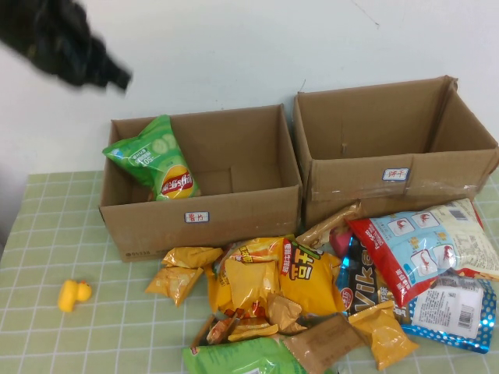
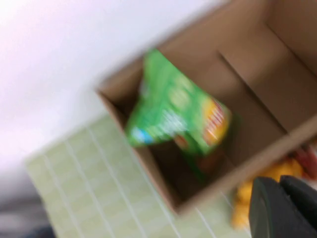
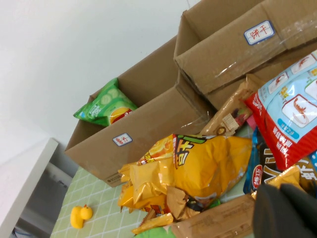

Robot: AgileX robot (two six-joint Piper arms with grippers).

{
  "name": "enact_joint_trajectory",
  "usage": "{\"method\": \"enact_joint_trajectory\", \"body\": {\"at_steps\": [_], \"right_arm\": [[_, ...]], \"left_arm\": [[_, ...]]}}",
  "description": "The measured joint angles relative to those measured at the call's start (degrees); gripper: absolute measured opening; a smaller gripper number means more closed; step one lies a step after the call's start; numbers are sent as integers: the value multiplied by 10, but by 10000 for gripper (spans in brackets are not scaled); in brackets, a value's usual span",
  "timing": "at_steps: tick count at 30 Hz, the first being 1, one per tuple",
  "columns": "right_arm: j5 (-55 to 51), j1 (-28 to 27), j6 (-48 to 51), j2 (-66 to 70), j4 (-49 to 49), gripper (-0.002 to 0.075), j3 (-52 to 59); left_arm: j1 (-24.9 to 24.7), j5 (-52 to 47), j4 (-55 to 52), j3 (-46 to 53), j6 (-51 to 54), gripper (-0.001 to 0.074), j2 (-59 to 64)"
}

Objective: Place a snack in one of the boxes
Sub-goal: Pick up the biscuit

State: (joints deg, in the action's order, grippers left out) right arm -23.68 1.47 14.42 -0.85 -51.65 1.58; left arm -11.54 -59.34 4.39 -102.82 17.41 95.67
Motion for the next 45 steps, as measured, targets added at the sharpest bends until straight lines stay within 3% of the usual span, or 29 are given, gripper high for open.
{"method": "enact_joint_trajectory", "body": {"at_steps": [6,13,19,22,25,30,31,45], "right_arm": [[-1,0,4,0,0,-2,0],[-2,0,10,0,-1,-2,0],[-2,0,20,0,-7,-2,0],[-2,0,22,0,-9,-2,0],[-2,0,23,0,-9,-2,0],[-3,0,23,0,-9,-2,0],[-4,0,23,0,-9,-2,0],[-5,0,24,0,-10,-2,0]], "left_arm": [[0,109,59,292,28,0,-155],[0,186,130,488,108,-1,-215],[0,206,224,506,206,-1,-157],[0,220,278,506,274,41,-108],[0,227,331,499,360,171,-54],[-1,259,410,476,450,469,15],[-1,272,420,470,456,490,27],[-74,464,437,420,554,502,139]]}}
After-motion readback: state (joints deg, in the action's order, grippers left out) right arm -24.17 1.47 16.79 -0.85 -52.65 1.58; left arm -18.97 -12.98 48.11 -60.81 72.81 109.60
